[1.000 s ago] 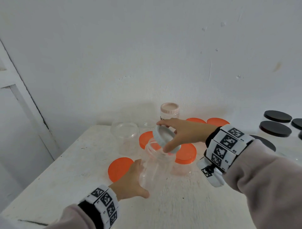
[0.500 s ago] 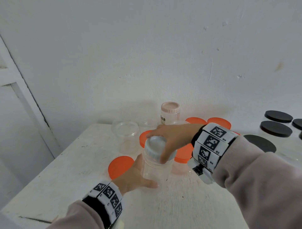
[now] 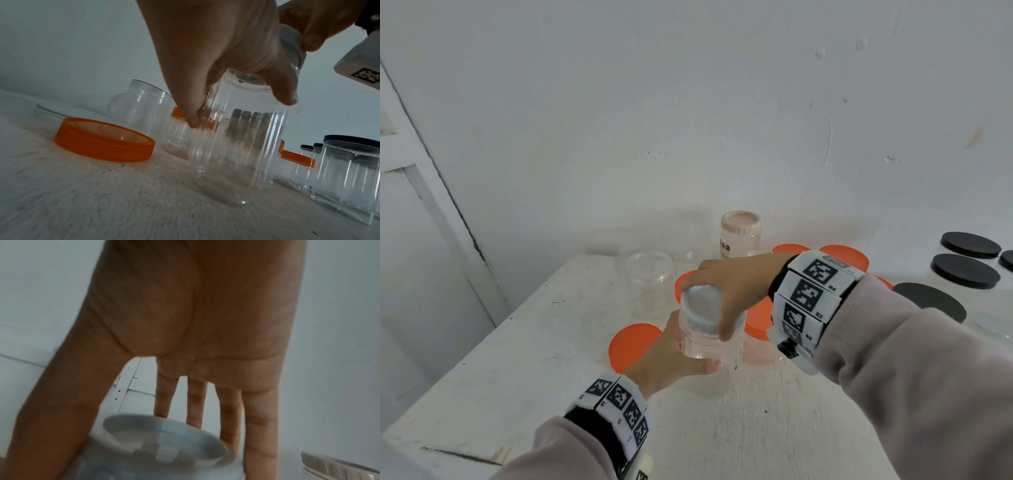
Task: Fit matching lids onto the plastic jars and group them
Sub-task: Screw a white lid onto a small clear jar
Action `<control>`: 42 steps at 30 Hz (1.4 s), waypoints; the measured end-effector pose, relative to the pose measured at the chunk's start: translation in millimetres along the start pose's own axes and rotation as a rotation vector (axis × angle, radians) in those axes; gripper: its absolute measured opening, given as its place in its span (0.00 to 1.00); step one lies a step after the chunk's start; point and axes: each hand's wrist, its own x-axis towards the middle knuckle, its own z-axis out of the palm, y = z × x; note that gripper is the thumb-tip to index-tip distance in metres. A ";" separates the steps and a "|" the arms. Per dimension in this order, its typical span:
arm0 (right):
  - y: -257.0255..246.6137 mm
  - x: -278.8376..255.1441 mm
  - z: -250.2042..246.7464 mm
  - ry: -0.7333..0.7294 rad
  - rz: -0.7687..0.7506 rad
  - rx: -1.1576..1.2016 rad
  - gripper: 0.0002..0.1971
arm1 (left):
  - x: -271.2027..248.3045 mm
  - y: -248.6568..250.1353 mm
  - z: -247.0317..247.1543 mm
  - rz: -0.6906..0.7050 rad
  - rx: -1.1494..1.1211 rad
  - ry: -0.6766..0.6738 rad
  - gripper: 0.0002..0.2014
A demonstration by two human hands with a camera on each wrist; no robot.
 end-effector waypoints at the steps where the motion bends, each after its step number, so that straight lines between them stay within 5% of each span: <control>1: -0.7 0.3 -0.3 -0.004 -0.002 -0.008 0.46 | 0.6 -0.8 -0.1 0.004 0.002 -0.001 0.51; 16: -3.8 4.4 -7.2 -0.045 -0.036 -0.102 0.46 | 3.9 -12.8 -0.6 0.005 0.038 0.030 0.50; 26: -5.9 12.2 6.1 0.068 0.053 -0.099 0.37 | 5.1 -18.3 0.0 0.026 0.048 0.028 0.46; 34: -5.8 7.8 -7.7 -0.109 0.033 -0.054 0.44 | 6.3 -18.5 -0.2 0.028 0.024 0.030 0.47; 42: -4.0 10.1 5.1 0.109 0.089 -0.097 0.32 | 5.6 -18.7 0.1 0.035 0.034 0.034 0.48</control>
